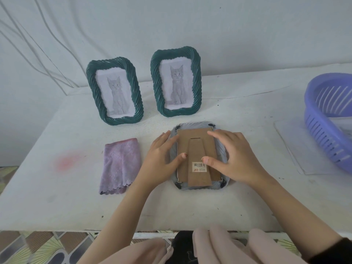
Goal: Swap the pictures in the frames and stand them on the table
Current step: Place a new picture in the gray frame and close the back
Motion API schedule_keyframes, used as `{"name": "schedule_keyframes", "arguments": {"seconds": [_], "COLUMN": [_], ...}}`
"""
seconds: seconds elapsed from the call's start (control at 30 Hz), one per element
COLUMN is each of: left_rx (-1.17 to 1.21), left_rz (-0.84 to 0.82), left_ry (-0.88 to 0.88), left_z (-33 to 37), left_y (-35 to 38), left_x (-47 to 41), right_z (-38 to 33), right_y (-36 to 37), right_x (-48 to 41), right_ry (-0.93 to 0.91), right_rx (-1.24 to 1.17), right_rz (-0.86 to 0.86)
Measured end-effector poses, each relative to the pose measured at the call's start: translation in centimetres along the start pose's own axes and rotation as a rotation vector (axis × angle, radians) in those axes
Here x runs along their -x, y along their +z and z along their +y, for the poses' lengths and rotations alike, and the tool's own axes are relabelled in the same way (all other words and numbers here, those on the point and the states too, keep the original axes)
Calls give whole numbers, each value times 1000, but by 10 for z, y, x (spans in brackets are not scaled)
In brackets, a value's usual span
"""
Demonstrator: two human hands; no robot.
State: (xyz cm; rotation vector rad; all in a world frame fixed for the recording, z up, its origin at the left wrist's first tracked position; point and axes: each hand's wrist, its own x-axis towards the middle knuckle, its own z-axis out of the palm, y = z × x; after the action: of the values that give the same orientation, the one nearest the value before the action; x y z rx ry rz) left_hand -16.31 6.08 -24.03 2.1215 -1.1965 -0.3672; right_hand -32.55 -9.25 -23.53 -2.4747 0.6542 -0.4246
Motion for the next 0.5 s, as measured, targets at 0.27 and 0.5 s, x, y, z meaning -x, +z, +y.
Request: {"name": "schedule_keyframes", "arguments": {"seconds": [0.27,0.5], "left_rx": [-1,19], "left_rz": [-61,14], "left_ry": [16,-43], "left_z": [-2,0], "left_y": [-1,9], "left_x": [-14,-20], "right_z": [2,2], "right_y": [-3,-11], "right_x": [-11,-27], "right_ry": [77,185], "right_rx": [85,178], "right_rz": [-117,-288]}}
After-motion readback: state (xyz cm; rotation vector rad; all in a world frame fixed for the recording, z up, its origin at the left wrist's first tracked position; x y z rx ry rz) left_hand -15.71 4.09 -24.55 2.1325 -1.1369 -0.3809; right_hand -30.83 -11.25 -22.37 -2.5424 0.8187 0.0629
